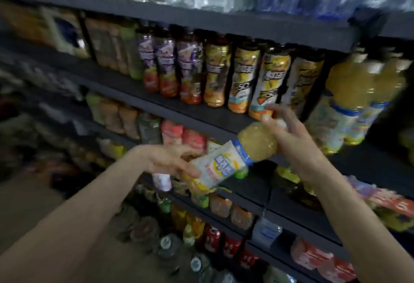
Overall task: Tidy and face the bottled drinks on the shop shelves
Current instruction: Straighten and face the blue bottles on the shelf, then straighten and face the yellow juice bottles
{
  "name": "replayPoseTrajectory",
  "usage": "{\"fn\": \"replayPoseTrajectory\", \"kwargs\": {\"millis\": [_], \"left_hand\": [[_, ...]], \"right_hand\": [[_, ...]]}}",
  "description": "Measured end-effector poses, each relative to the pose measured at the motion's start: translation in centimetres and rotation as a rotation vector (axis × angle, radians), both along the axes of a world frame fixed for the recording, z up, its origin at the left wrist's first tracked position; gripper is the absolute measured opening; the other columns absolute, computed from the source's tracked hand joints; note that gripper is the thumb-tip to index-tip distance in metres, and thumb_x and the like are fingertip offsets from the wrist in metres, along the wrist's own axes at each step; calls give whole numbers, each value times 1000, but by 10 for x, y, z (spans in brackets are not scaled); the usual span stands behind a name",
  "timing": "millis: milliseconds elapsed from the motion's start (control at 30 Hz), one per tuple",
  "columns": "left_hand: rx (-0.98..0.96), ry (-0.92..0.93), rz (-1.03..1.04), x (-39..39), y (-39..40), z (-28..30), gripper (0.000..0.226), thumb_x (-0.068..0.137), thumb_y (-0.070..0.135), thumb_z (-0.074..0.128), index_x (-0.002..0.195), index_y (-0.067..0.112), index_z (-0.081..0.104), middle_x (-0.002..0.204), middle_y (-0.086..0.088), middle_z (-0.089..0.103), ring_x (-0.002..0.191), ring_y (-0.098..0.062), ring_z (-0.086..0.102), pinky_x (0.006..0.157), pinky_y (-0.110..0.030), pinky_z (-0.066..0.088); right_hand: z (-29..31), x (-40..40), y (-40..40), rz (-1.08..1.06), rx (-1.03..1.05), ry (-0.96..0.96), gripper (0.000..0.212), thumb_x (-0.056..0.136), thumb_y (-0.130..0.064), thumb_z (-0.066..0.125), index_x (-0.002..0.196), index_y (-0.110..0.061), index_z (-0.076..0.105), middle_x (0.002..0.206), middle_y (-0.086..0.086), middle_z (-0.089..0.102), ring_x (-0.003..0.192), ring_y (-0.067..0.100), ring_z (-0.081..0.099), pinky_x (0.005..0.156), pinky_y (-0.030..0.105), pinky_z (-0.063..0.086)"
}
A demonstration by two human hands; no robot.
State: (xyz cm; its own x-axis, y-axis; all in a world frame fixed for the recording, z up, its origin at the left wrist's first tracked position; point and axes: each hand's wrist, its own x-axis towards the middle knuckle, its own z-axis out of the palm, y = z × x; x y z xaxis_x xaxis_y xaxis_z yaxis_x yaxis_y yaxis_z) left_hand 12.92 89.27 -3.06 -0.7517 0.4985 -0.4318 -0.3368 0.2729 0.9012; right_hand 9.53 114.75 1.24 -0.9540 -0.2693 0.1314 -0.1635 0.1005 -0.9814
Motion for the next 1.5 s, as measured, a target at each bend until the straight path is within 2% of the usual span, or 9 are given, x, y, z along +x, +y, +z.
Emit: {"fn": "replayPoseTrajectory", "kwargs": {"millis": [167, 300, 433, 667, 867, 1067, 1233, 1333, 1500], "left_hand": [[-39, -119, 213, 62, -146, -35, 89, 30, 34, 96, 111, 19, 61, 110, 2, 69, 105, -17, 61, 98, -40, 46], [141, -156, 425, 110, -268, -54, 94, 34, 25, 96, 118, 12, 56, 110, -5, 69, 95, -15, 67, 79, -28, 55], [182, -166, 644, 149, -392, -68, 91, 26, 19, 94, 109, 13, 60, 99, -3, 72, 84, -14, 69, 71, -28, 57], [-32, -69, 1037, 174, -544, -71, 30, 94, -2, 45, 122, 6, 53, 85, 4, 66, 59, 6, 62, 51, -11, 48], [-241, -101, 989, 152, -673, -114, 28, 94, 11, 51, 122, 9, 55, 108, -4, 61, 78, -7, 58, 65, -17, 43], [-293, -48, 1224, 109, -858, -138, 20, 94, 8, 50, 112, 6, 59, 92, -5, 64, 71, -3, 59, 62, -16, 44], [-246, -82, 1449, 120, -1013, -136, 17, 95, 7, 47, 86, 16, 58, 83, -2, 65, 64, -1, 62, 65, -18, 47], [-275, -177, 1556, 150, -1112, -164, 19, 96, 6, 47, 82, 15, 57, 84, -5, 65, 66, -6, 62, 60, -17, 47], [-319, -353, 1806, 177, -1295, -239, 24, 98, 4, 41, 78, 9, 54, 41, 13, 58, 38, 5, 54, 42, -7, 40]], "right_hand": [[-44, -6, -158, 252, 269, 77, 12, 89, -24, 63, 86, -13, 66, 81, -1, 62, 78, 9, 54, 73, 37, 45], [-45, 4, -297, 475, 99, -90, 10, 91, -15, 59, 97, -7, 59, 89, 7, 56, 76, 12, 53, 64, 26, 44], [-45, 16, -452, 528, 199, 139, 9, 90, -18, 63, 86, -9, 64, 69, -1, 56, 55, -3, 49, 54, 19, 39], [-58, 46, -658, 557, 435, 415, 27, 79, -33, 74, 83, -11, 58, 74, 3, 57, 68, 16, 51, 53, 24, 33], [-77, 27, -820, 741, 679, 623, 39, 80, -37, 72, 95, -3, 60, 89, 7, 52, 83, 21, 50, 64, 29, 30], [-110, -24, -1013, 957, 721, 682, 39, 79, -36, 73, 87, 0, 59, 75, 0, 44, 75, 20, 47, 58, 30, 30], [-131, -41, -1191, 1078, 790, 704, 39, 76, -33, 76, 96, -3, 61, 96, 10, 55, 93, 27, 54, 75, 38, 41], [-158, -48, -1296, 1117, 855, 697, 35, 73, -29, 76, 96, -5, 62, 95, 8, 56, 94, 26, 56, 66, 32, 35], [-229, -69, -1481, 1117, 1010, 636, 34, 73, -28, 74, 99, -9, 62, 100, 9, 62, 99, 28, 57, 73, 34, 42]]}}
